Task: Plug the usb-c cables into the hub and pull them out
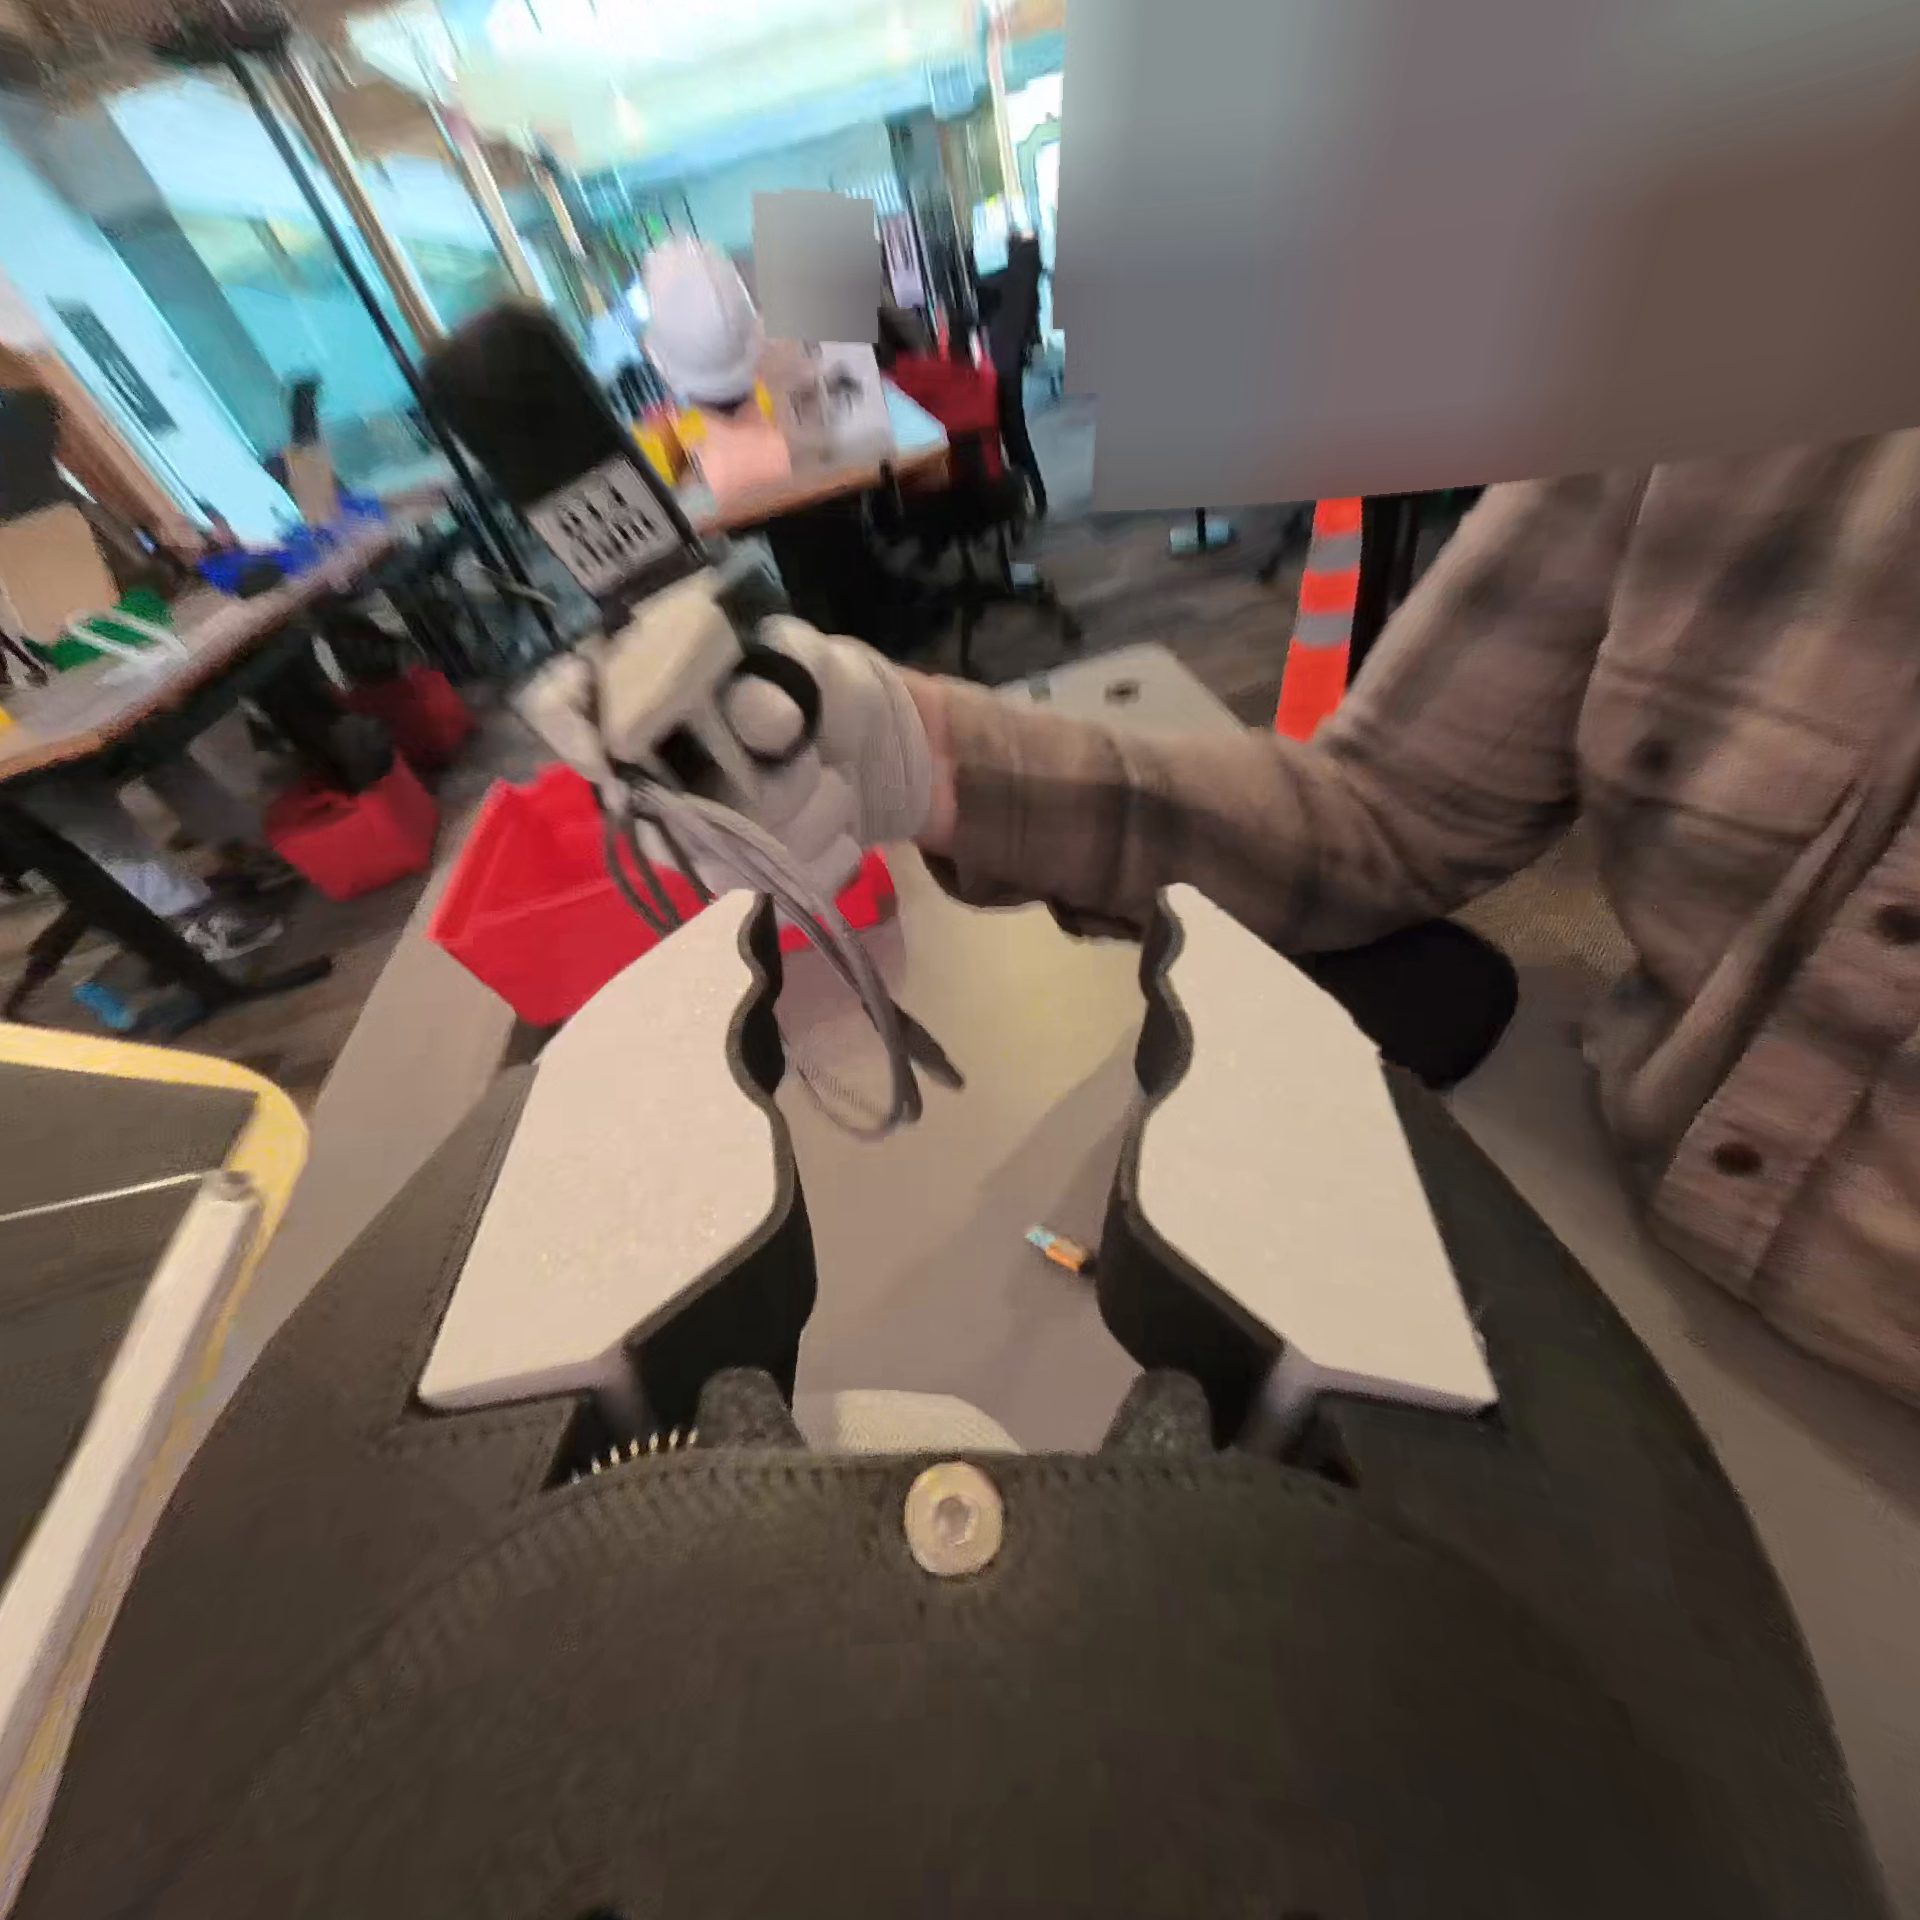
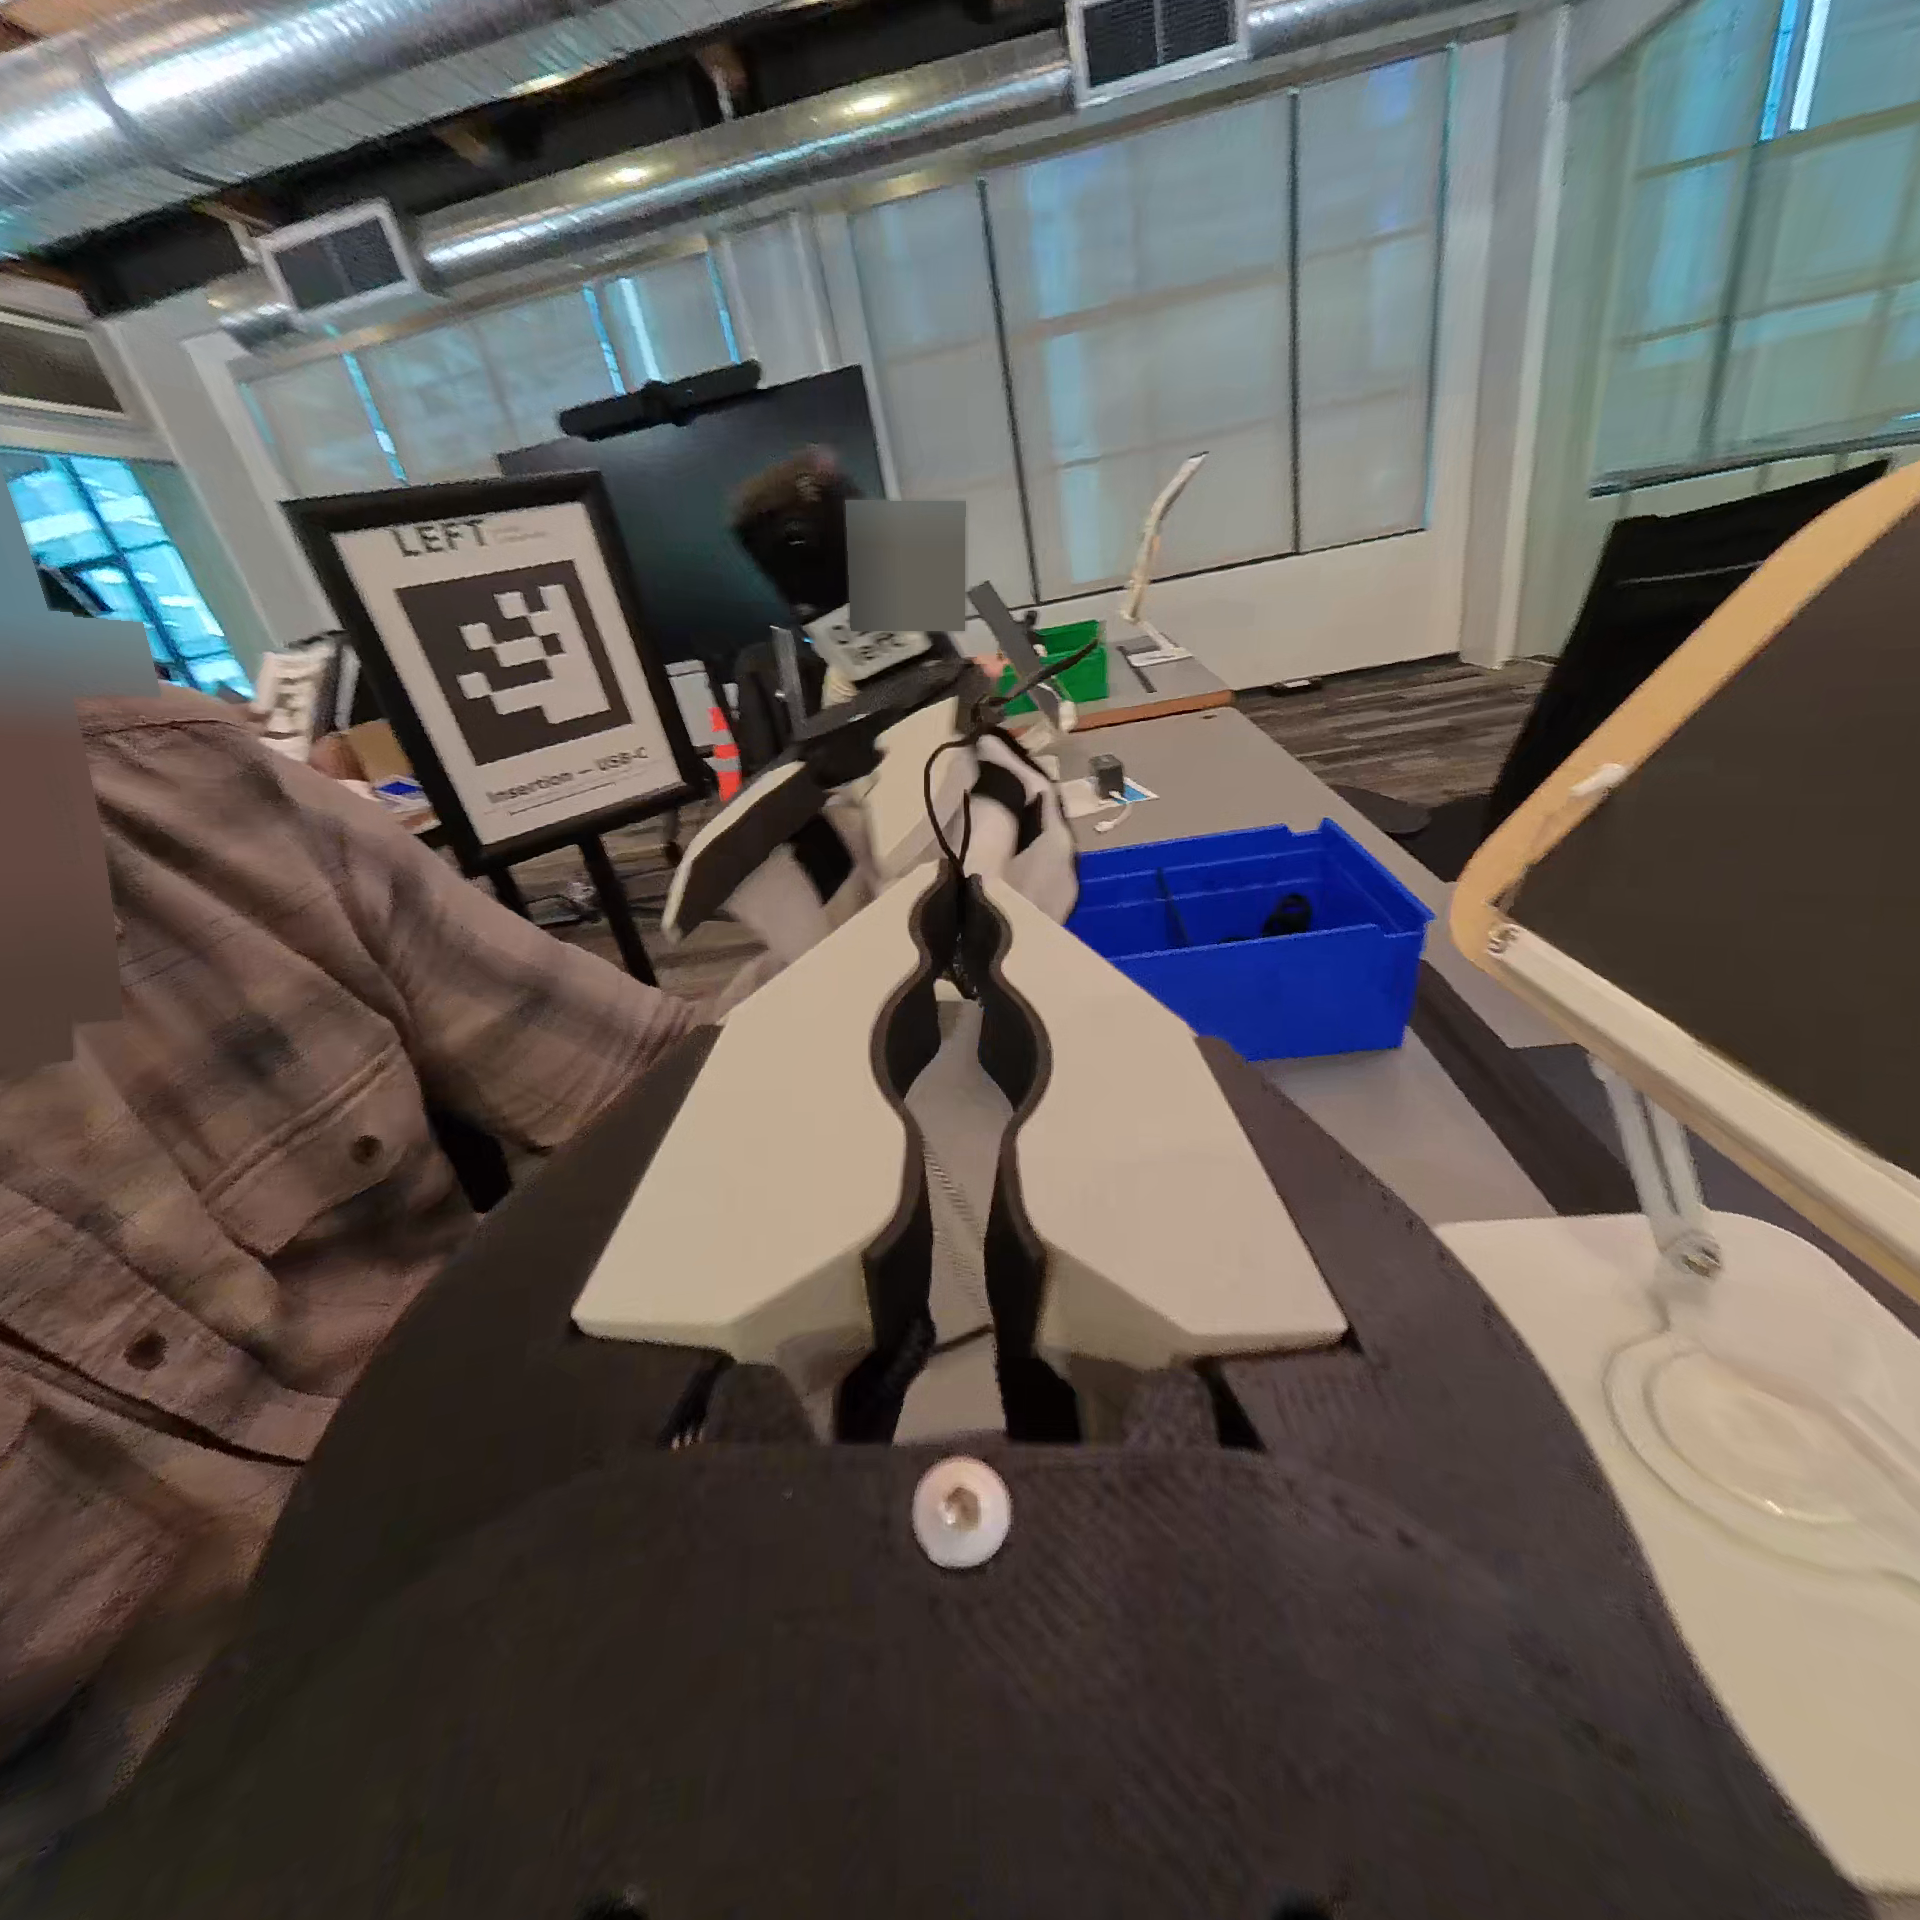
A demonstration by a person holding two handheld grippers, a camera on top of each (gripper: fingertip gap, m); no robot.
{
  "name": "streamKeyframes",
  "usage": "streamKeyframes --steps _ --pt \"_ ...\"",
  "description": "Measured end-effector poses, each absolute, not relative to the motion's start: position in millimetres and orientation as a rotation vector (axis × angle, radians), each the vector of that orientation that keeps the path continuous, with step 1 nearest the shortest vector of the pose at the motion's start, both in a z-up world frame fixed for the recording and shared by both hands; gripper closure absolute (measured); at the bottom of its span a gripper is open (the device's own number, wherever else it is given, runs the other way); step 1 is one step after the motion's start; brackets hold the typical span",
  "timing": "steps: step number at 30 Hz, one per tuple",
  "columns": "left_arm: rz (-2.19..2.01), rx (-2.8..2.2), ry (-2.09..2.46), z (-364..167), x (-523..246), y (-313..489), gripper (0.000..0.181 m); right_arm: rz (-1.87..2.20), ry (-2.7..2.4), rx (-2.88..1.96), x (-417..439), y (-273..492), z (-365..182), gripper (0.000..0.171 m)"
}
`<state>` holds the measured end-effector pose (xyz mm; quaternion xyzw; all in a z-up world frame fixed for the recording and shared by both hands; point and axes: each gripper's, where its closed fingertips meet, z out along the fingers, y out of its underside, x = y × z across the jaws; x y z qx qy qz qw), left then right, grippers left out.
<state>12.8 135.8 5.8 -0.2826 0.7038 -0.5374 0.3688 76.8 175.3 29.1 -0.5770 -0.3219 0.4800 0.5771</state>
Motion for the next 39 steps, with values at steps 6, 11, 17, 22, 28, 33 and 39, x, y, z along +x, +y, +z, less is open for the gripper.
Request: streamKeyframes --steps 6,11,17,22,28,33,39 --pt "-1.424 -0.739 1.648 13.9 19.1 175.3 0.115 1.272 -0.928 -1.277 38.0 156.0 23.2 0.171" --pt "-1.437 -0.694 1.989 -10.1 33.4 154.4 0.106 1.351 -1.075 -1.219 9.6 139.0 14.6 0.171" --pt "-1.412 -0.736 2.104 -28.7 50.0 133.1 0.094 1.374 -1.07 -1.208 7.8 141.2 12.2 0.171" --pt "-1.449 -0.794 1.996 -29.1 63.2 128.1 0.105 1.332 -1.065 -1.23 15.4 139.9 14.1 0.171" --pt "-1.441 -0.825 1.959 -35.5 66.8 136.6 0.128 1.329 -1.06 -1.235 19.0 140.3 13.5 0.171" --pt "-1.432 -0.835 1.921 -36.3 61.8 147.7 0.168 1.298 -1.023 -1.244 30.5 144.4 16.0 0.171" --pt "-1.362 -0.895 1.923 -37.0 54.7 158.6 0.173 1.269 -0.987 -1.275 41.2 151.6 11.6 0.171"
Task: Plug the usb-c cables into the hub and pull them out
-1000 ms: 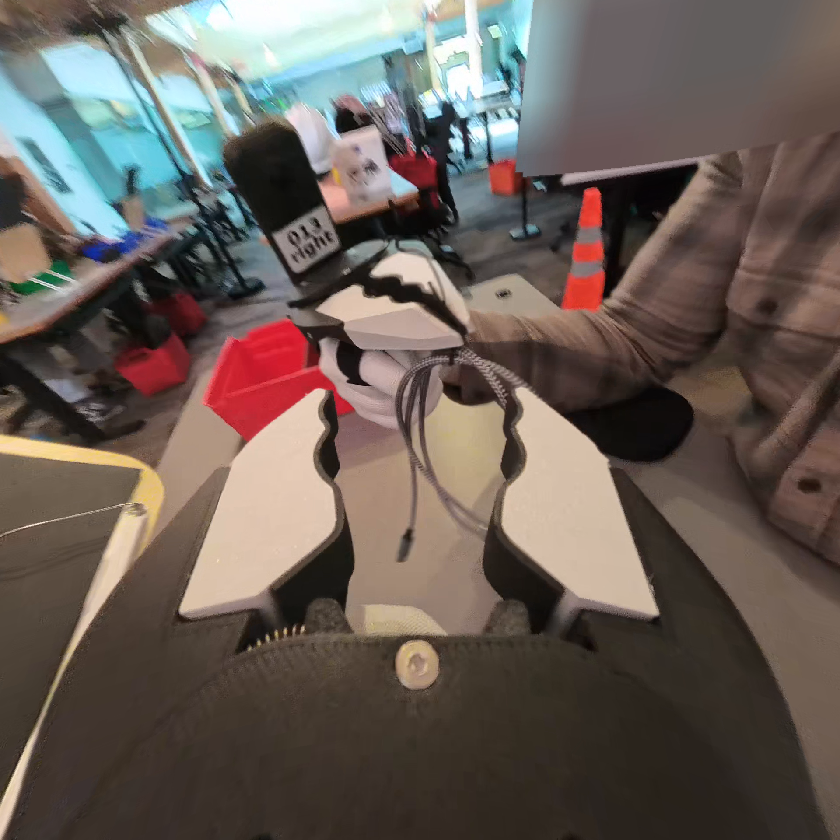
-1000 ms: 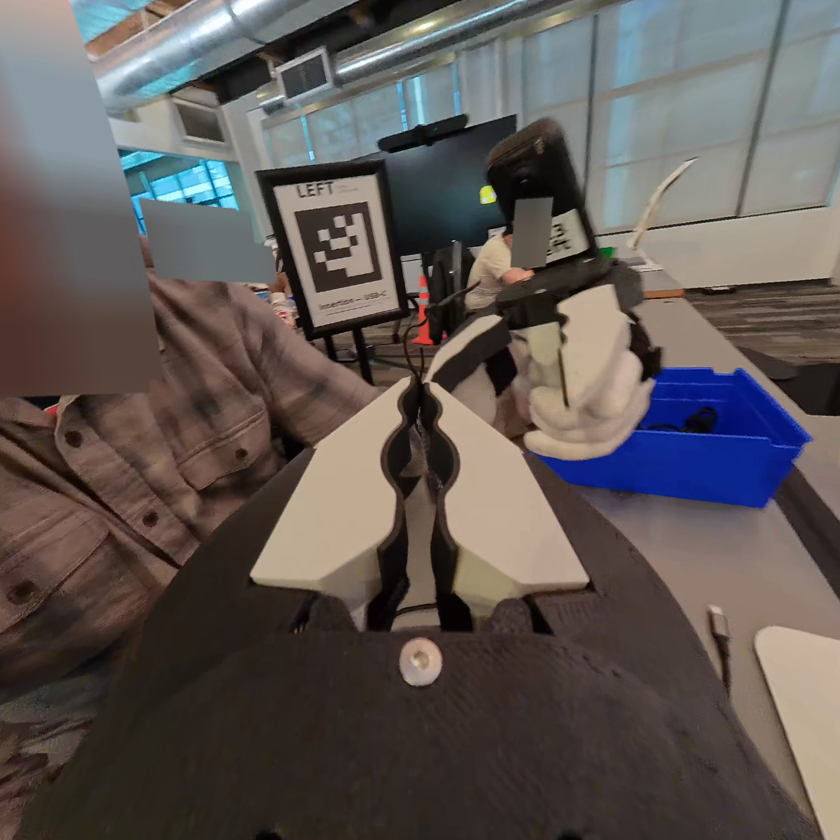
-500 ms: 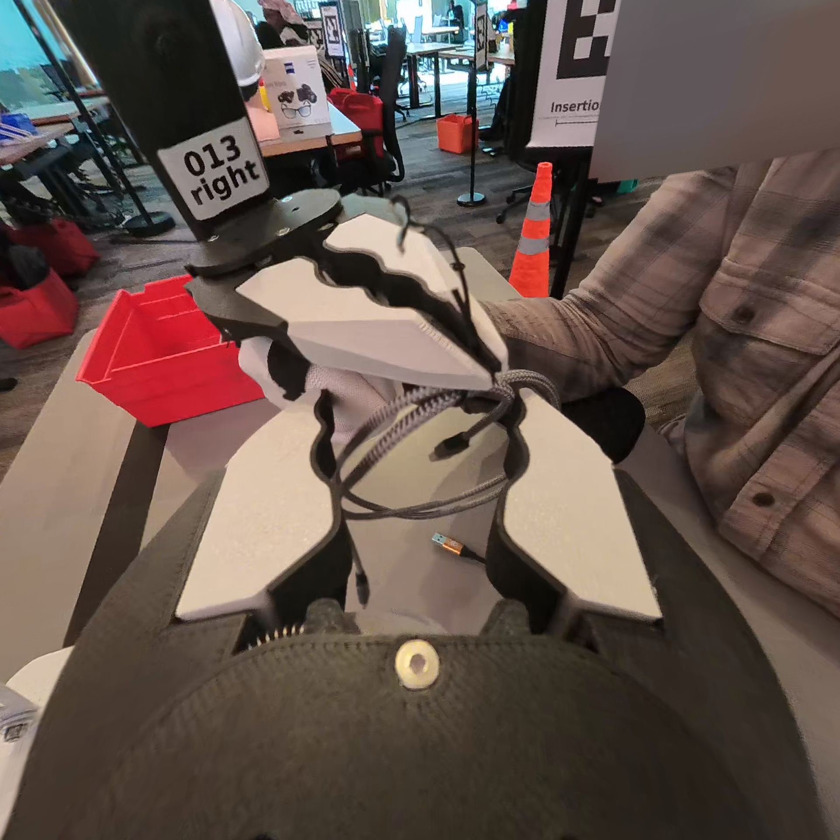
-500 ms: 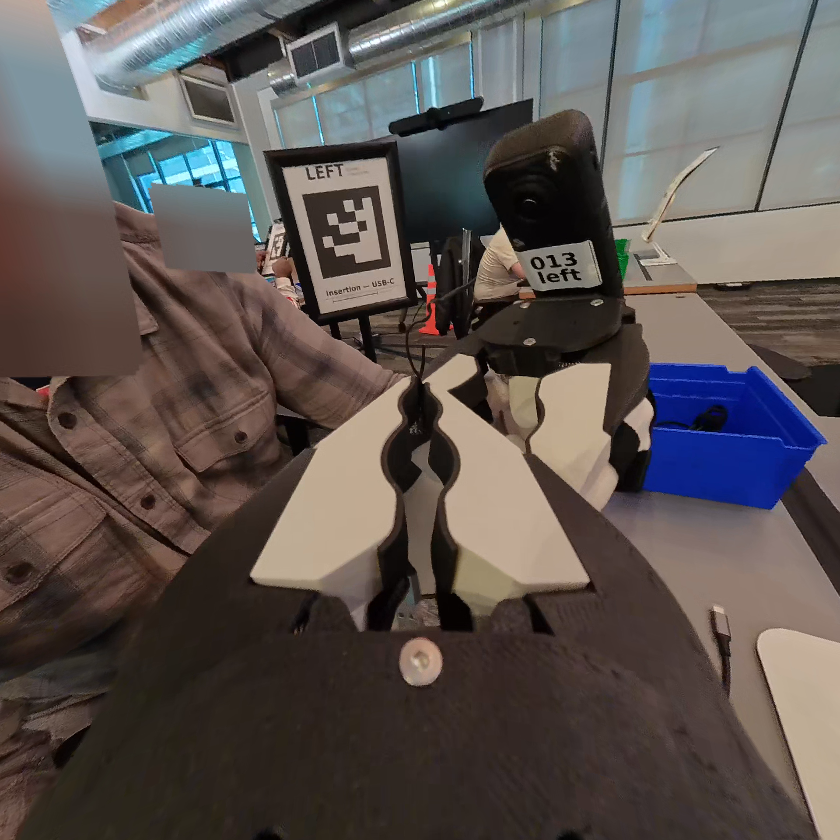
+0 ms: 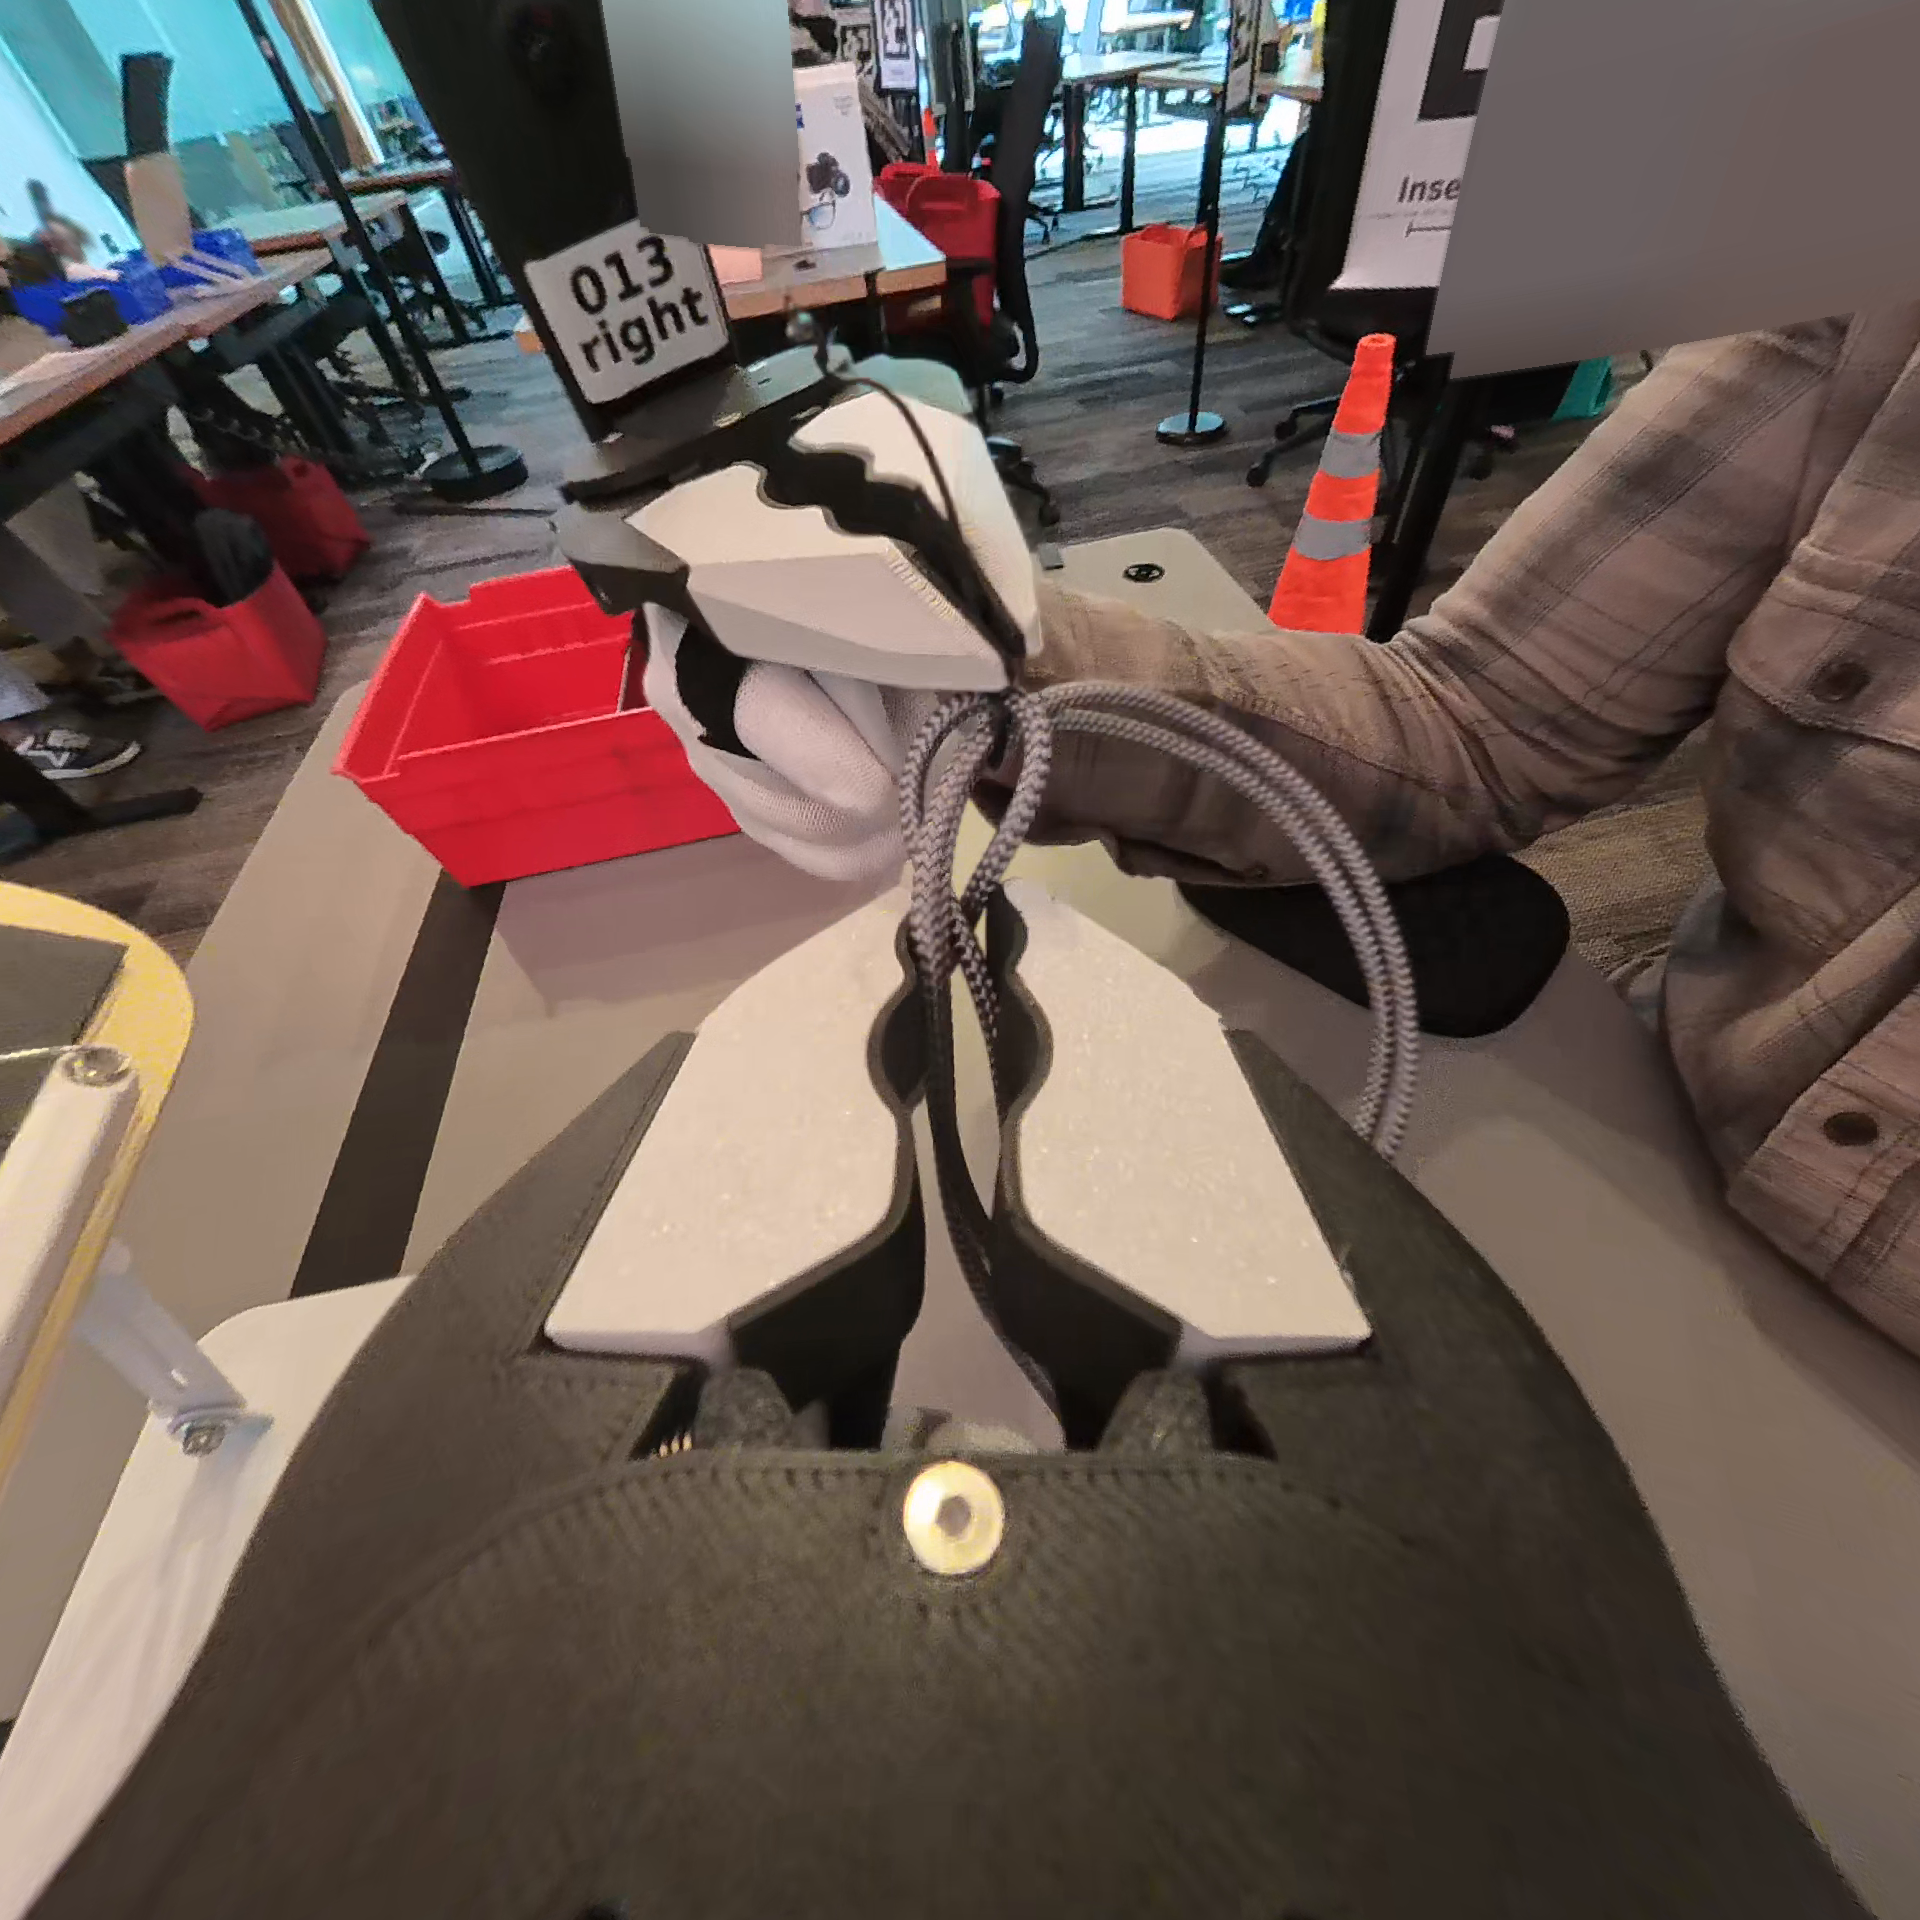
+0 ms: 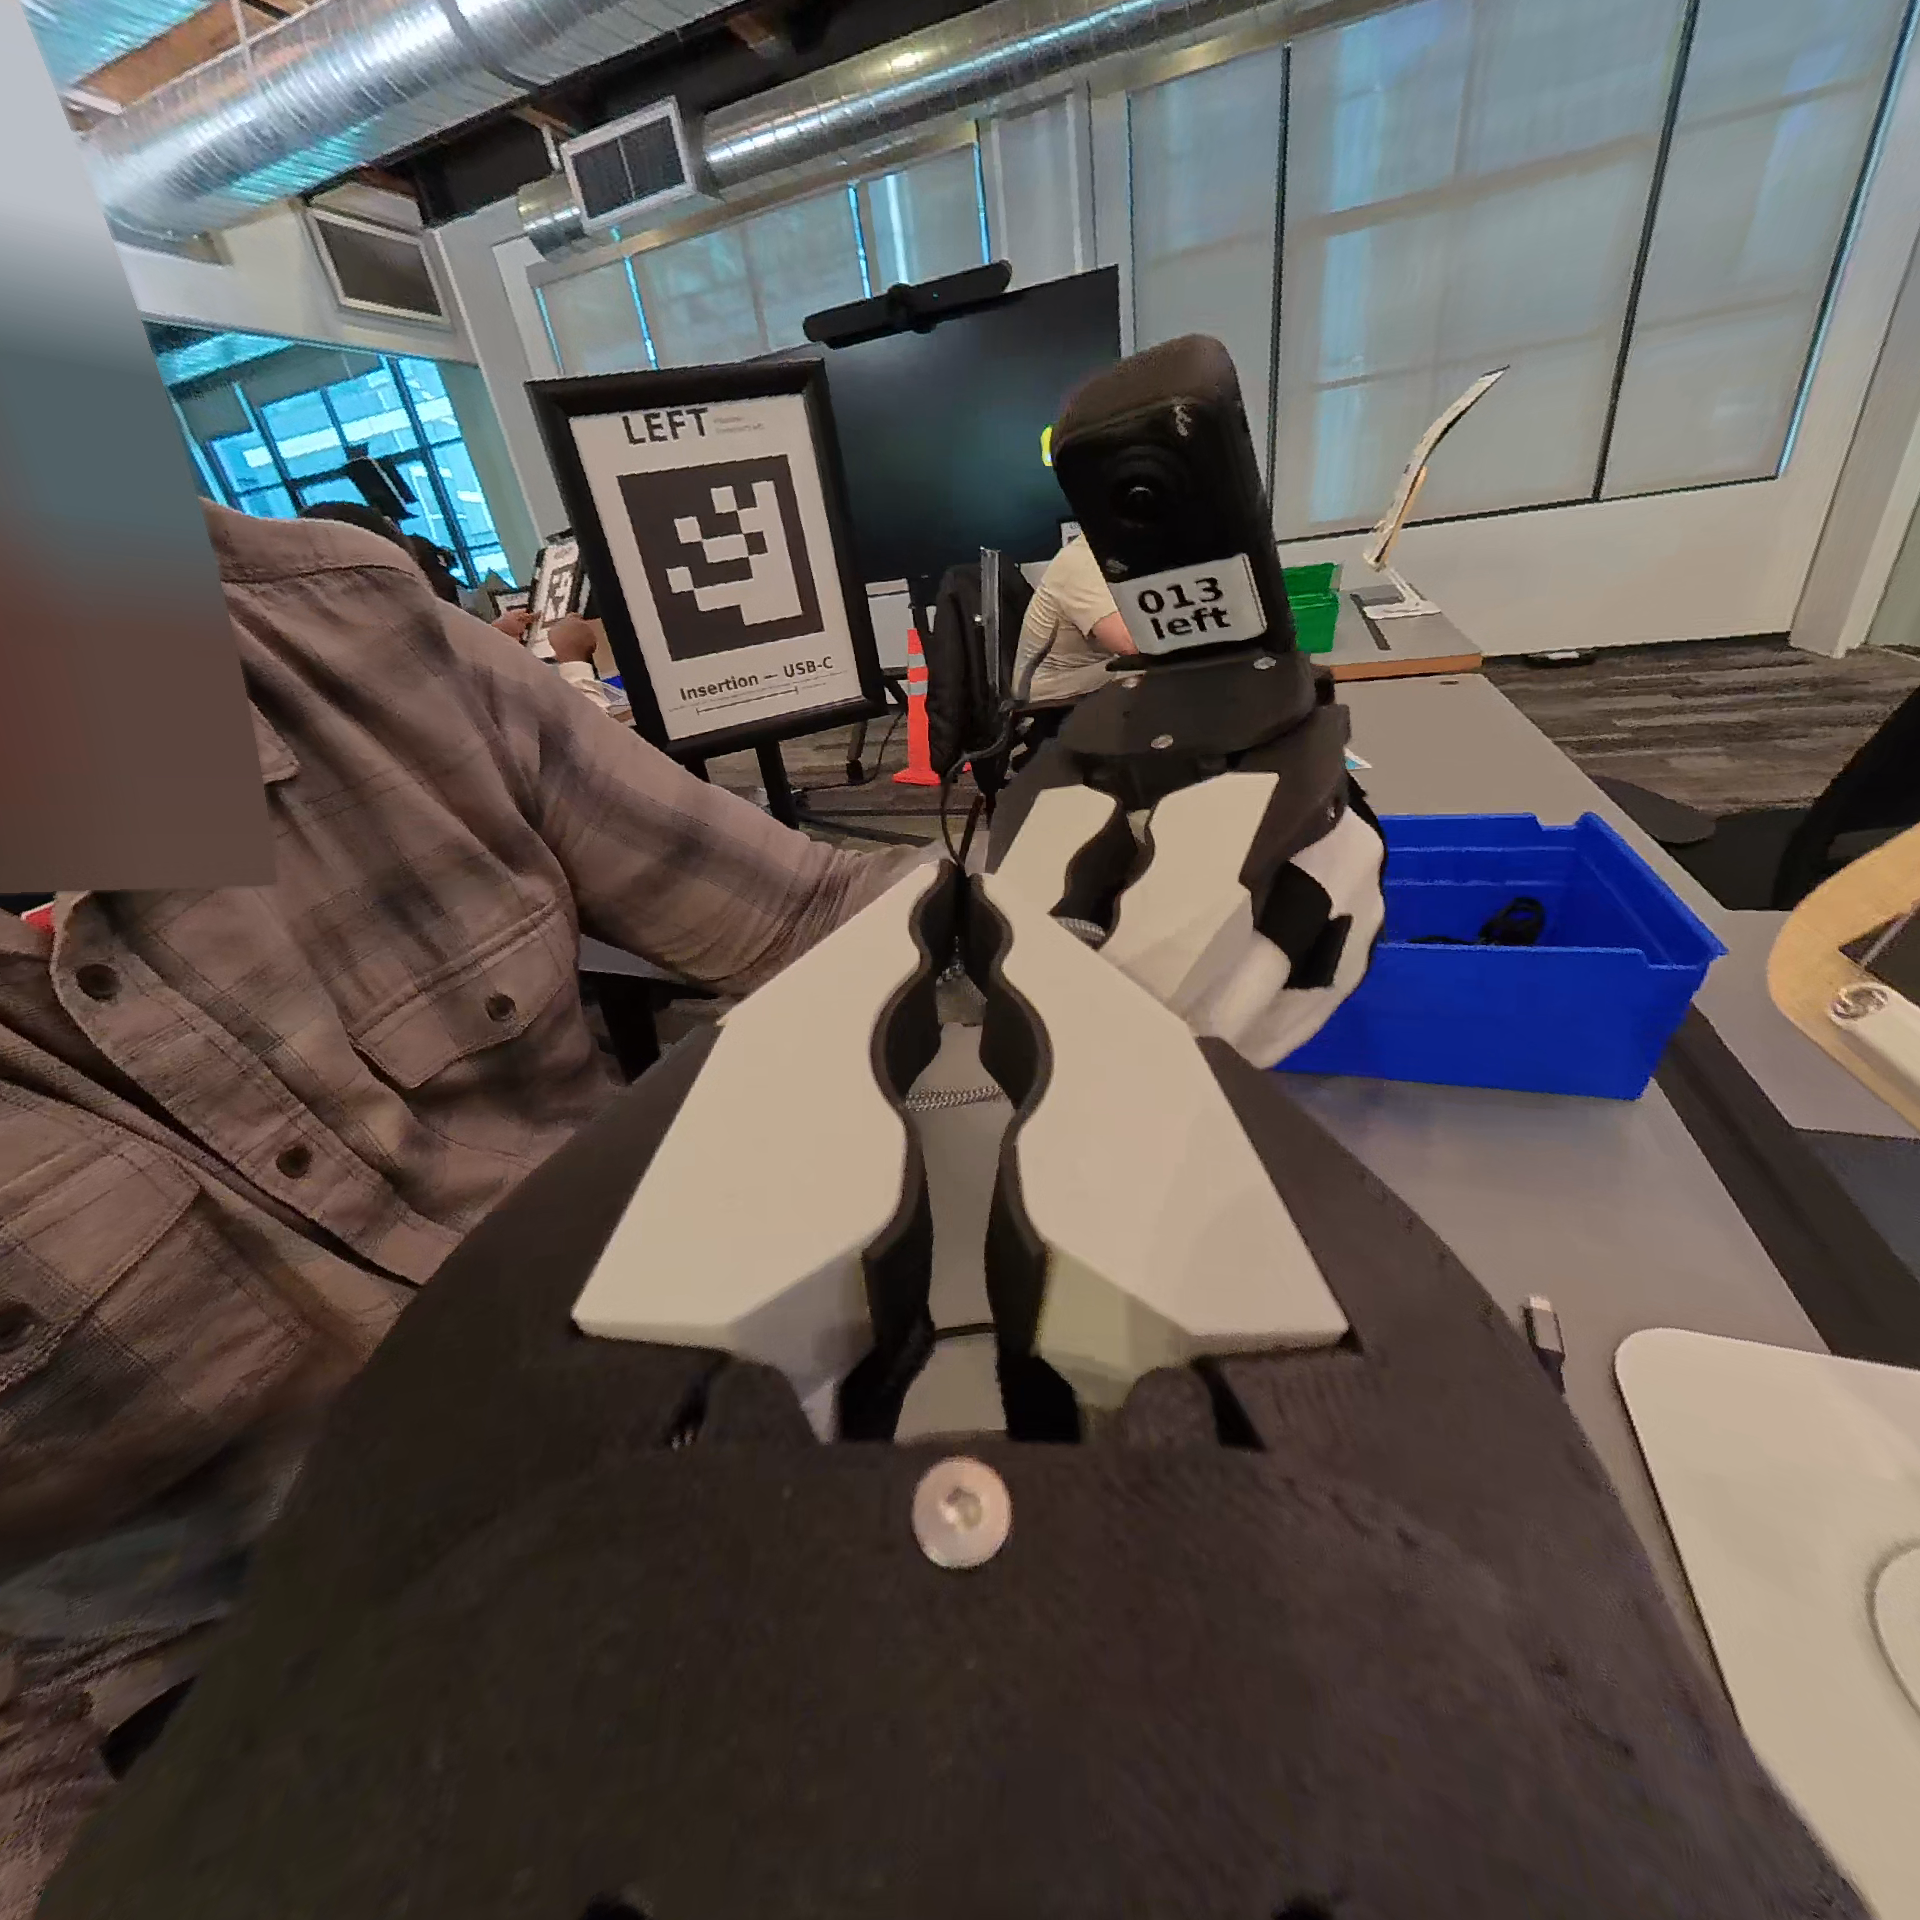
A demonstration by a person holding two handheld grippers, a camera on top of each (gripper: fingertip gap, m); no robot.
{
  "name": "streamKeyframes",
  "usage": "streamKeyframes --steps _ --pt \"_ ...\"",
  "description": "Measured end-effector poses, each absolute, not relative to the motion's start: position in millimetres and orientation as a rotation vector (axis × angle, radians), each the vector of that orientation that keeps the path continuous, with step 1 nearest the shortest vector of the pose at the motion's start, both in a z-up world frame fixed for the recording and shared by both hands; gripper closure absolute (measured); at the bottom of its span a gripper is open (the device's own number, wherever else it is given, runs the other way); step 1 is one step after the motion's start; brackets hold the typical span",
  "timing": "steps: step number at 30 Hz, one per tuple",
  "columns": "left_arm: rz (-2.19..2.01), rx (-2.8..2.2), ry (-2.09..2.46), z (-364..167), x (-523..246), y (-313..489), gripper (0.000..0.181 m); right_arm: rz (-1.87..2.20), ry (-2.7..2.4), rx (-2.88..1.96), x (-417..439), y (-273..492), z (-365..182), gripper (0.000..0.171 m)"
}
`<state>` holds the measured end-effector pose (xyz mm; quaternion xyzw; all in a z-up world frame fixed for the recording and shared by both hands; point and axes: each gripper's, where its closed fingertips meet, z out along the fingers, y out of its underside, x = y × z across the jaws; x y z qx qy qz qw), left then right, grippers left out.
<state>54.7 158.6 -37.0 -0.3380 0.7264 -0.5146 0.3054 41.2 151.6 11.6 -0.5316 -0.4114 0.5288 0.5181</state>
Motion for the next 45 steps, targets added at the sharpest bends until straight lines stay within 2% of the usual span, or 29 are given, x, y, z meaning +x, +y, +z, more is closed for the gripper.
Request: streamKeyframes --steps 4,9,10,14,17,24,32,37,45 --pt "-1.311 -0.943 1.92 -38.7 51.7 163.3 0.169 1.236 -0.976 -1.312 46.0 156.8 5.7 0.171" --pt "-1.452 -0.946 1.999 -41.8 39.5 146.5 0.144 1.201 -0.978 -1.331 51.3 157.3 3.5 0.171" --pt "-1.479 -0.943 1.99 -39.9 39.4 145.1 0.146 1.203 -0.979 -1.328 52.3 156.7 3.2 0.171" --pt "-1.46 -0.997 1.935 -39.7 49.6 152.2 0.172 1.185 -0.976 -1.344 56.0 157.7 1.1 0.171" --pt "-1.357 -1.055 1.872 -39.9 56.4 167.0 0.178 1.115 -0.942 -1.419 63.6 167.5 -7.1 0.171" --pt "-0.761 -1.196 1.694 -45.7 71.7 188.8 0.178 0.942 -0.744 -1.623 81.6 207.4 -23.1 0.171" --pt "-0.042 -1.117 1.52 -64.5 92.6 198.3 0.175 0.77 -0.685 -1.723 68.8 227.8 -28.5 0.171" --pt "-0.145 -1.056 1.478 -75.1 107.8 195.7 0.162 0.87 -0.739 -1.633 55.7 217.0 -17.3 0.171" --pt "-0.792 -1.113 1.565 -75.7 109.6 145.8 0.11 1.044 -0.74 -1.491 62.1 201.2 0.7 0.171"
